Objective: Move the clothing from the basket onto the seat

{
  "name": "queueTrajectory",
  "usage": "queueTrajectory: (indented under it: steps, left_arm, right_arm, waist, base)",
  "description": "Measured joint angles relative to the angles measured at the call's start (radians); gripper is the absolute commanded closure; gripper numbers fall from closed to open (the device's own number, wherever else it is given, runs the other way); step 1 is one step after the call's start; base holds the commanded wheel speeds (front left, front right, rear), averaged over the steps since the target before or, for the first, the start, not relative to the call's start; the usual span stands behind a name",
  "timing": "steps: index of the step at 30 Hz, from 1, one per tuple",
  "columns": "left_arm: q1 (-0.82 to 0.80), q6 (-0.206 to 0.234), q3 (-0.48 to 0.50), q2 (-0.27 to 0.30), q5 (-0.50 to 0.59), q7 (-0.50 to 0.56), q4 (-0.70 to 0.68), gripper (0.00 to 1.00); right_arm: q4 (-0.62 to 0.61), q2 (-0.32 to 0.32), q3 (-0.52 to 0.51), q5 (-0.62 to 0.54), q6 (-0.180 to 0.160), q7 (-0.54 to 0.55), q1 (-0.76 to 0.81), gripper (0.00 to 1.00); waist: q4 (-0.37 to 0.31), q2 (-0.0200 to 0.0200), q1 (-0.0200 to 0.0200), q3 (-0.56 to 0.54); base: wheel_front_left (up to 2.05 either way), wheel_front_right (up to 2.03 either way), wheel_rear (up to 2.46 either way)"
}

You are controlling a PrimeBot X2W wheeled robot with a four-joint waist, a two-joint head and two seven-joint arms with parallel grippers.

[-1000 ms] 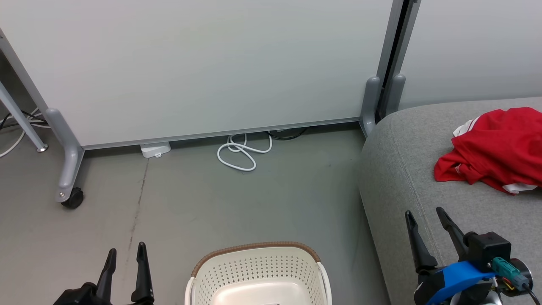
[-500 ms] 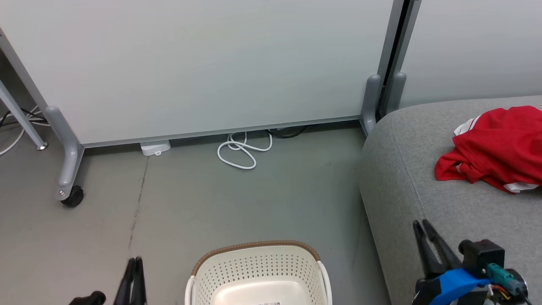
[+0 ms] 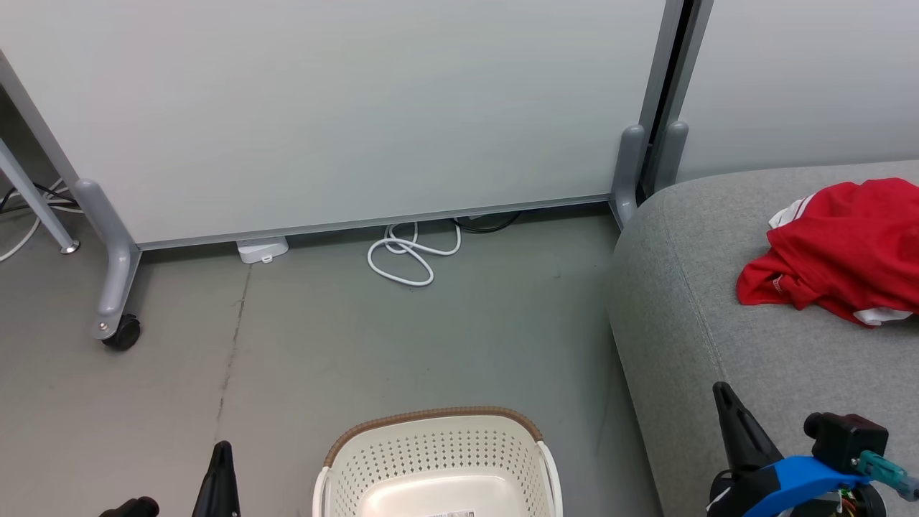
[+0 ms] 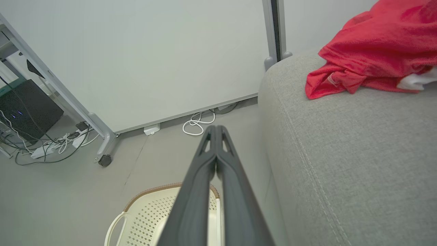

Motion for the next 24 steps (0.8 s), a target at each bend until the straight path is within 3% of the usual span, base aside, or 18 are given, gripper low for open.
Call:
queueTrajectory:
  steps: [24]
  left_arm:
    - [-0.049,0.000,0.034,-0.012,-0.324,0.095,-0.039,1.00]
  right_arm:
    - [-0.004,0.000,-0.022,0.394,0.000,0.044,-0.024,1.00]
  waist:
    - [-0.005,0.0000,0.0000,0.005]
  base:
    - [0.00,0.00,0.00]
